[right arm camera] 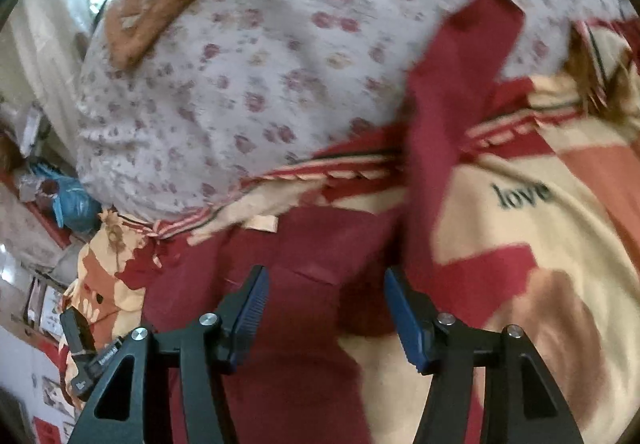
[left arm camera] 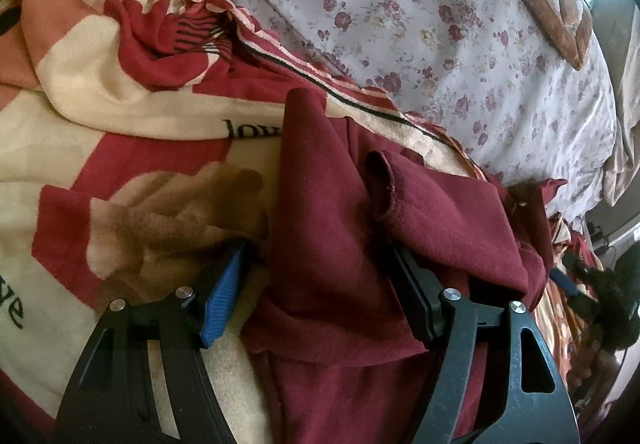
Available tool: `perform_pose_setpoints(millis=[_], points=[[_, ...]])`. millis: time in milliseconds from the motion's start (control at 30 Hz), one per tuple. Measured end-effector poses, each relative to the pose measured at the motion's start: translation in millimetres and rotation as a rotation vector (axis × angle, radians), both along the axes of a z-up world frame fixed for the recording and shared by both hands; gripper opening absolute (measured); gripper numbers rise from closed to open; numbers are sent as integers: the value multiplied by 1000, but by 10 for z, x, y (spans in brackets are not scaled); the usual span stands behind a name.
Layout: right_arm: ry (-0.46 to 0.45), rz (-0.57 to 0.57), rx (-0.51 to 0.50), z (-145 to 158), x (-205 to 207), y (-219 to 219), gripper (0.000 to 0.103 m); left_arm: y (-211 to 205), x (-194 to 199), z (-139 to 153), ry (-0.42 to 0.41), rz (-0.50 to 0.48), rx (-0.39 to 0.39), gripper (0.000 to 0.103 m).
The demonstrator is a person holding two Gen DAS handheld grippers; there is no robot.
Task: Fold small clothes
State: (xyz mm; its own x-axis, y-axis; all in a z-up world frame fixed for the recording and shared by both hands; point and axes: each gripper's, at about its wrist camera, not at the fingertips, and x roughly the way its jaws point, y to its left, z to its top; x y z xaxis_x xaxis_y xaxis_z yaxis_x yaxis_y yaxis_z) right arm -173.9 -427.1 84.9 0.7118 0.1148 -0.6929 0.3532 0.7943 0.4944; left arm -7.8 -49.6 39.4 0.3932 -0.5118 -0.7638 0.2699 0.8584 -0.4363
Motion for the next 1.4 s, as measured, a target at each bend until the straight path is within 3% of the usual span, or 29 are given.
perform_pose_setpoints(millis=[67,167,200,233,333,467,600,667,767,800,833,867,900,933,1067,1167,1233,1300,1367,1400], points=[[96,-37,-45,-84,166,0,59,0,0,1,-1,-1,0,72],[154,-38,89,-414,377,-108,59,-7,-3,-6,-5,-4,2,72],[150,-47,127,-508,396,-151,49,-11,-6,-5,-6,-5,3,73],[130,-55,133,-543,391,-177,25,-13,-10,-2,-8,-7,4,73],[63,-27,110,-443,268,-199,12,-15,-9,2,-11,-9,4,73],[0,-8,-7,-122,-137,-239,11,-9,-3,-6,-8,-6,-7,73],[98,-11,-132,-263,-484,-245,10,-6,0,-10,-7,0,-15,73],[136,1,-96,-416,-578,-274,10,10,-11,-6,-7,5,-17,73],[130,-1,-67,-325,-681,-272,11,38,-35,2,-1,13,-22,73],[131,-10,-59,-266,-705,-275,17,44,-38,1,0,14,-23,73],[135,-25,-59,-201,-723,-269,37,45,-40,1,1,17,-25,73],[142,-55,-76,-107,-748,-251,47,43,-38,1,2,18,-24,73],[110,-78,-101,38,-781,-198,55,45,-36,1,2,17,-22,73],[83,-69,-113,108,-791,-140,55,38,-37,2,1,15,-18,73],[18,158,-223,367,-460,566,56,22,-38,9,-3,0,1,73],[28,331,-305,319,-68,1147,65,34,-21,21,6,-18,9,73],[64,426,-423,185,231,1548,65,50,-15,21,8,-25,28,73],[122,441,-581,-15,578,1846,65,61,-12,13,-1,-26,69,73],[125,417,-595,-101,760,1879,59,81,5,-19,0,-27,100,73],[110,412,-546,-134,854,1832,39,98,18,-35,3,-24,97,73]])
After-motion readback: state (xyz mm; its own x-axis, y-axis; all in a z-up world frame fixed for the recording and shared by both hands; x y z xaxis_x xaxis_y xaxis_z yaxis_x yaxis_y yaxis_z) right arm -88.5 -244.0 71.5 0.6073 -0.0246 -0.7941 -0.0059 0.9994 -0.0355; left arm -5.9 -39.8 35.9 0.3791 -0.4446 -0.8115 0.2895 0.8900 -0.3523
